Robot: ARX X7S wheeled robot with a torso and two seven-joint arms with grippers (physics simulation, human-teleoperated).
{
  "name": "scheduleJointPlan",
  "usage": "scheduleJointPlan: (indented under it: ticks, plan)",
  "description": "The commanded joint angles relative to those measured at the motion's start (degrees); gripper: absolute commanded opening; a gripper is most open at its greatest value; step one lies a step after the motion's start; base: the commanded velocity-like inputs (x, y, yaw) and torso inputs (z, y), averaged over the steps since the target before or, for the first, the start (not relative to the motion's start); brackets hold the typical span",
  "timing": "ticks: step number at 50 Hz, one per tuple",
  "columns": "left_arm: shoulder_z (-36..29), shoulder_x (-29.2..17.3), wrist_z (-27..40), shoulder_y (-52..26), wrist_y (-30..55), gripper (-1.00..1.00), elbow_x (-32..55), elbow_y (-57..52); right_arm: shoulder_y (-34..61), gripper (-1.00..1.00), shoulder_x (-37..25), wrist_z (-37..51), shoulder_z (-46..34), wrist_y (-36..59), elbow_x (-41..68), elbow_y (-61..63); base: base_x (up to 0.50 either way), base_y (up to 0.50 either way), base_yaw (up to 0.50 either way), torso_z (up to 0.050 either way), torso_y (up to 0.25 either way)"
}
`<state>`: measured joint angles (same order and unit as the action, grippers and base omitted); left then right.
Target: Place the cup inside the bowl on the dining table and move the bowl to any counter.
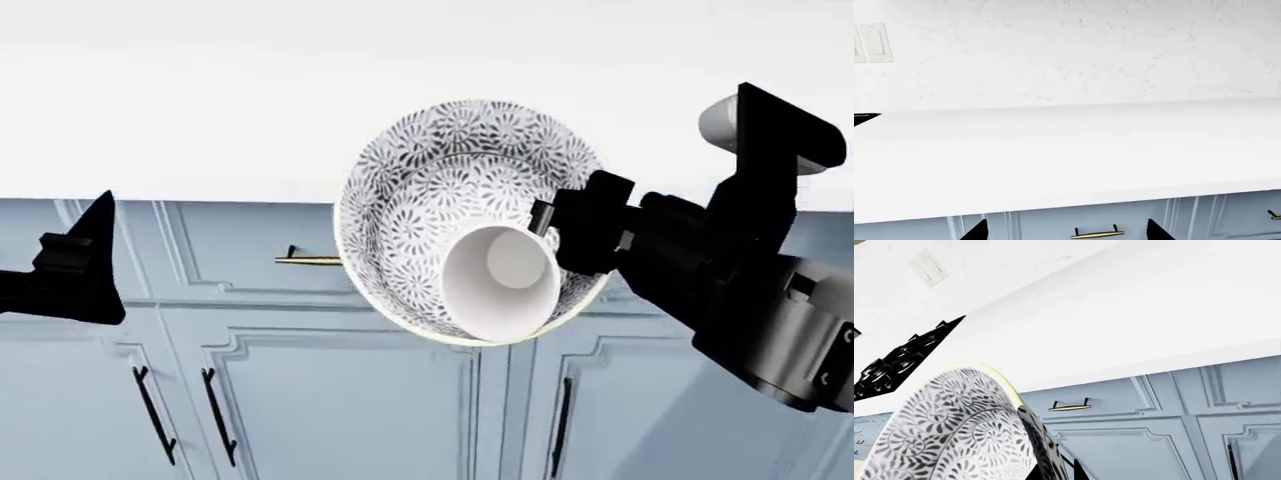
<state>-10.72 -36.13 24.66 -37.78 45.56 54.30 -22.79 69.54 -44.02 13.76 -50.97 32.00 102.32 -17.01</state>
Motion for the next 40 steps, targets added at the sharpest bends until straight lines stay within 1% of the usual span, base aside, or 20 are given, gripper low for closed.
scheduleJointPlan:
  ticks: [1,40]
  plan:
    - [-0.28,-0.08,0.2,-0.74,0.4,1.0,0.16,-0.17,0.9,-1.0,0.17,0.53,0.89,0.09,-0.03,-0.33,0.27,0.0,0.0,0.0,0.0]
    - [-0.63,-0.09,-0.35,0.7,-0.94,1.0,-0.14,0.39,0.01,-1.0,1.28,0.3,0.57,-0.19,-0.55,-1.22,0.26,0.0,0.0,0.0,0.001]
